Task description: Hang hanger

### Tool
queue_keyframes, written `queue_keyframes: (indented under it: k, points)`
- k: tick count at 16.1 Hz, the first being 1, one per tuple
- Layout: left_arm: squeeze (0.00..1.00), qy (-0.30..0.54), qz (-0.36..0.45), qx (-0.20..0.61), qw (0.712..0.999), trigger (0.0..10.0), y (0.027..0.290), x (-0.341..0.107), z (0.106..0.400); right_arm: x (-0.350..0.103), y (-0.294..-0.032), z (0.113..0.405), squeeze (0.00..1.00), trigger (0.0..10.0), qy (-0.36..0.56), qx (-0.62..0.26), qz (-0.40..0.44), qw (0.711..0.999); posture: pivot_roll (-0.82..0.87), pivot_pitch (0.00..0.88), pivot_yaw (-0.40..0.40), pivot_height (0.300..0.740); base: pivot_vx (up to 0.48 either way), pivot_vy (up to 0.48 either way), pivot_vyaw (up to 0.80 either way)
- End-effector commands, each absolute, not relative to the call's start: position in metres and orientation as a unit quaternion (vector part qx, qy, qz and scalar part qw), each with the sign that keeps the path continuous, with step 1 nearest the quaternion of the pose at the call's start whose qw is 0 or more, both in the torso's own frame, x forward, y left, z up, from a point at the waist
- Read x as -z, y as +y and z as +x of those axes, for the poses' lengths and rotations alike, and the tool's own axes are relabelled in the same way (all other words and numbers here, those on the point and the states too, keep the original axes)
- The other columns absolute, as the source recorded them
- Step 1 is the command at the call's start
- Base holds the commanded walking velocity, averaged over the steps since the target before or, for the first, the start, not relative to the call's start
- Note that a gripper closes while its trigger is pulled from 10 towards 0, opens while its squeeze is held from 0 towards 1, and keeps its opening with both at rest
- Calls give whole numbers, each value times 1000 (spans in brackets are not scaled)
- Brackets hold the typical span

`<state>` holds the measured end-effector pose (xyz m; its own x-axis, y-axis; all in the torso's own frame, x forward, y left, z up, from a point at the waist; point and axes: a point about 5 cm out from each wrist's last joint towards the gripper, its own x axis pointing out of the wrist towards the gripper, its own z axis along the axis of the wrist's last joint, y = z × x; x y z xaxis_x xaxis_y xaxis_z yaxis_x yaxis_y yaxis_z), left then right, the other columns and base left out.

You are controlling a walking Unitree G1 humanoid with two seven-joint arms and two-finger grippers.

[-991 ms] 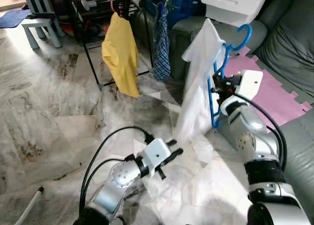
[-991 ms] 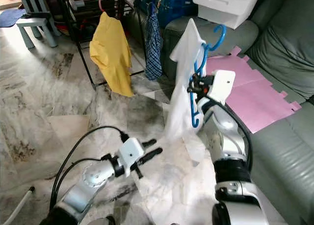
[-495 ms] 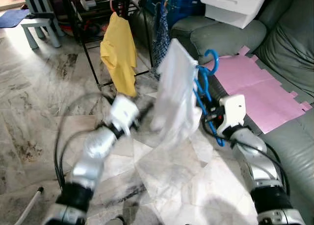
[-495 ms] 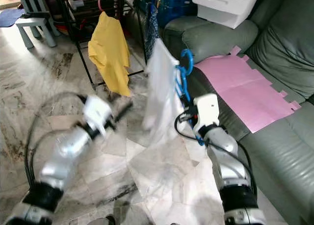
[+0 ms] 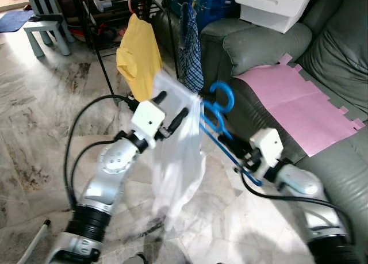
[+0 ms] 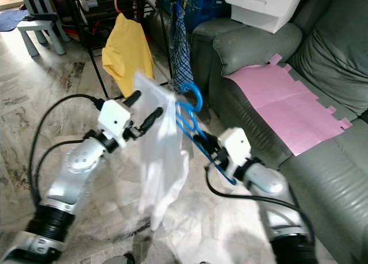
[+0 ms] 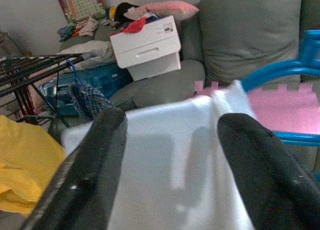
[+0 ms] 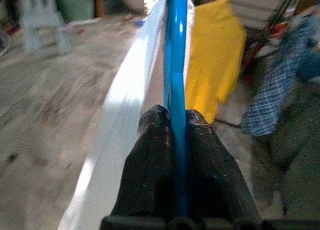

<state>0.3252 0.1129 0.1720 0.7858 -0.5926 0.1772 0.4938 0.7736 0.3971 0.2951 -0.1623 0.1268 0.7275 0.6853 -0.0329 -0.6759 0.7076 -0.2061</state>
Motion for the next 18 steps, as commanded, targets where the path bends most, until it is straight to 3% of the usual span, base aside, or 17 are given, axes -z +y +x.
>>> queue_keyframes:
  k: [1,5,9,13,15,18]
  points:
    - [1000,-162,197,296,921,10000,118,-178,324,-138,-162,290,0,10000,-42,-405,-101,908,-54,136,-32,740,0,0,0]
    - [1000,-149,279,307,898,10000,145,-180,329,-134,-180,282,0,10000,-4,-462,-125,878,-50,138,-27,740,0,0,0]
    - [1000,-79,372,421,824,10000,161,-152,314,-138,-196,281,0,10000,24,-498,-150,854,-46,142,-17,740,0,0,0]
    - [1000,-56,399,467,787,10000,161,-139,309,-141,-196,282,0,10000,36,-530,-163,832,-45,142,-23,740,0,0,0]
    - [1000,-56,410,485,770,10000,158,-137,311,-140,-195,277,0,10000,52,-564,-172,806,-48,141,-24,740,0,0,0]
    - [1000,-61,421,495,758,10000,156,-139,315,-138,-198,274,0,10000,69,-583,-183,788,-54,138,-26,740,0,0,0]
